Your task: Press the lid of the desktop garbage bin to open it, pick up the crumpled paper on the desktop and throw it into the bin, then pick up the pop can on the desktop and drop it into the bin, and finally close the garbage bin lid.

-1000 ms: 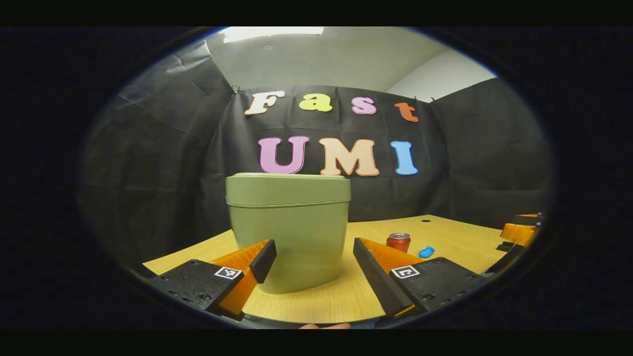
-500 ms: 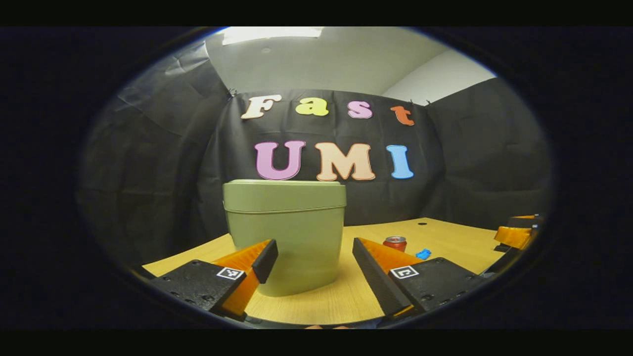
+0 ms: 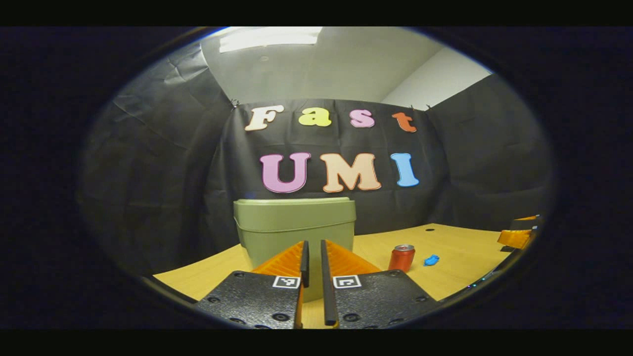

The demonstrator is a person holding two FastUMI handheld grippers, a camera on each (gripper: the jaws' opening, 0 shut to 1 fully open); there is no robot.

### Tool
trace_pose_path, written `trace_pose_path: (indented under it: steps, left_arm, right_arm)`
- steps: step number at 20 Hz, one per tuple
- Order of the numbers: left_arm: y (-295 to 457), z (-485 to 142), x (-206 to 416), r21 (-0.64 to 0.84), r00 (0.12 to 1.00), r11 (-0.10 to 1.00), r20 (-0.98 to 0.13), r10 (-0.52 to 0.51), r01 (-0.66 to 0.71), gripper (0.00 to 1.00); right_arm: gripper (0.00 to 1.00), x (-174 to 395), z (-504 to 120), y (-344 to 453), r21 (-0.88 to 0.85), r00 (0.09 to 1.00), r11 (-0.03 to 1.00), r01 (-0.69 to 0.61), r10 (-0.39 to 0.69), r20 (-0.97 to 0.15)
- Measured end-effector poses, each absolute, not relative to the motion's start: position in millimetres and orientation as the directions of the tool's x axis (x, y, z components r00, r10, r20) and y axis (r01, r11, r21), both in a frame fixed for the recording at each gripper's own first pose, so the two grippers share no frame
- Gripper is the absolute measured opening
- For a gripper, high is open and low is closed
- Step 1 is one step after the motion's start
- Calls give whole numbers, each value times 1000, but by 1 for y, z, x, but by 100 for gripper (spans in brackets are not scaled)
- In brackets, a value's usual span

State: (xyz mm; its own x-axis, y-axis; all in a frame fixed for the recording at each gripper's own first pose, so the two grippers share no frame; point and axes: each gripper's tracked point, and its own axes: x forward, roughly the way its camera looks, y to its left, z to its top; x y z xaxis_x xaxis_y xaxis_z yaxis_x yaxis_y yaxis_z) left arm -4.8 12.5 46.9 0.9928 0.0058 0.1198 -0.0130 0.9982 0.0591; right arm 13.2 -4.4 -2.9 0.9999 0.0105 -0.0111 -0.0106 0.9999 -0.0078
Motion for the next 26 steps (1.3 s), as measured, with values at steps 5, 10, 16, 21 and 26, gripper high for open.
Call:
trace_pose_path:
  steps: [5,10,16,21,26]
  left_arm:
    - [6,85,9,34,990,998,127,-54,50,12]
    - [21,149,33,38,983,999,183,-31,25,7]
    - [36,187,69,30,981,999,194,4,-10,2]
    - [43,172,98,48,991,998,134,30,-36,2]
    - [55,139,121,28,996,997,54,69,-71,1]
  right_arm:
    - [98,33,-10,-22,-16,1000,1000,6,-6,-25]
    - [98,58,-19,-38,2,998,1000,6,-6,-61]
    - [99,85,-23,-56,45,997,999,9,-6,-72]
    - [99,103,-27,-69,68,997,998,18,-13,-80]
    - [98,116,-38,-79,68,994,997,34,-26,-105]
